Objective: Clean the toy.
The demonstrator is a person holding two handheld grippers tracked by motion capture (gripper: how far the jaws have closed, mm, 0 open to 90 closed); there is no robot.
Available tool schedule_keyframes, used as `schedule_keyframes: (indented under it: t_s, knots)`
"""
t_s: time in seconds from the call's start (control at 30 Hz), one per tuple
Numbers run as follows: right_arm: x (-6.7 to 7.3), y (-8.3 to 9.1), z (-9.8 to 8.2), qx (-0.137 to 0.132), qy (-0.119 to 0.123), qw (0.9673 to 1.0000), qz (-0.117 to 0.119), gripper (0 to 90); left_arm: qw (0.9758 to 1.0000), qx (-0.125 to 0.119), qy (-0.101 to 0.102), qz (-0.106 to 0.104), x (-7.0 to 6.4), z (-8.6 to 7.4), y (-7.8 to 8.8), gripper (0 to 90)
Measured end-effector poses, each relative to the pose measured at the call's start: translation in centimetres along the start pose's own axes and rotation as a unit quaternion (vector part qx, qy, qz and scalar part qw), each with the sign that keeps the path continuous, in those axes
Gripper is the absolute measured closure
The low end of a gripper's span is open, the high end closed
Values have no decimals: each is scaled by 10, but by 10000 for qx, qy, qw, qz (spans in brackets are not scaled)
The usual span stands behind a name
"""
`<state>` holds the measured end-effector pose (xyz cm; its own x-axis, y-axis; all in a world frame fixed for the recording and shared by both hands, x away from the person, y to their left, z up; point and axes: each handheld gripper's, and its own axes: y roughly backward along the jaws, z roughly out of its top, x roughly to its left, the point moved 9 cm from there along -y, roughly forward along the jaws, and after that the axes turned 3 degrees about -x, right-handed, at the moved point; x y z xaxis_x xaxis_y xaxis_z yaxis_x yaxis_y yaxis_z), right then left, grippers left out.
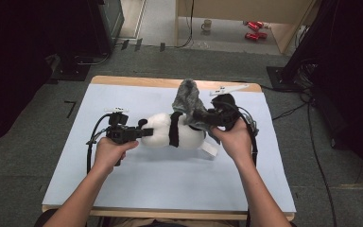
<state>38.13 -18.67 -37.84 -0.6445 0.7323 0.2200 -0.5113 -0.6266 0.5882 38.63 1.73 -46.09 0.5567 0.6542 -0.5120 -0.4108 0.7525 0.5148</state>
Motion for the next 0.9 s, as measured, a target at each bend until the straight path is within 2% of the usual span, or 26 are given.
schedule_keyframes:
  t_s: [0.13,0.2,0.3,0.37,0.4,0.43,0.47,0.5,0.53,0.57,0.6,0.67,0.73,0.87,0.9]
  knots:
    - [0,-24,-14,284,67,9996,-42,805,9993,-175,-333,75,1,1,-1,573]
    - [-2,-30,-18,272,64,9996,-72,806,9982,-299,-510,49,1,2,-2,508]
    - [-5,-31,-18,250,94,9995,-161,806,9970,-468,-610,-36,3,4,-1,421]
    - [-8,-32,-18,250,110,9994,-223,805,9954,-511,-803,-126,3,4,0,371]
    - [-10,-32,-17,241,100,9994,-242,805,9942,-509,-934,-159,3,2,1,354]
    - [-13,-32,-17,216,77,9994,-266,805,9913,-511,-1202,-161,4,1,3,344]
    - [-15,-33,-16,178,34,9995,-239,804,9890,-522,-1379,-152,5,-1,3,333]
    - [-16,-33,-16,161,19,9996,-229,804,9856,-554,-1594,-119,7,-2,3,320]
    - [-17,-34,-15,141,25,9996,-227,804,9826,-568,-1769,-78,9,-4,2,310]
    - [-18,-35,-15,133,14,9997,-220,803,9811,-557,-1851,-83,11,-6,0,299]
    - [-19,-36,-14,124,6,9997,-224,803,9803,-559,-1890,-103,11,-8,-1,287]
    - [-22,-37,-12,118,-7,9996,-238,802,9765,-644,-2056,-68,13,-9,-4,271]
    - [-23,-39,-10,115,-11,9997,-236,802,9746,-701,-2125,-9,16,-9,-8,254]
    - [-25,-42,-7,100,-17,9997,-236,800,9747,-761,-2100,118,23,-9,-16,250]
    - [-26,-43,-6,81,-14,9997,-234,800,9755,-774,-2053,145,24,-9,-18,254]
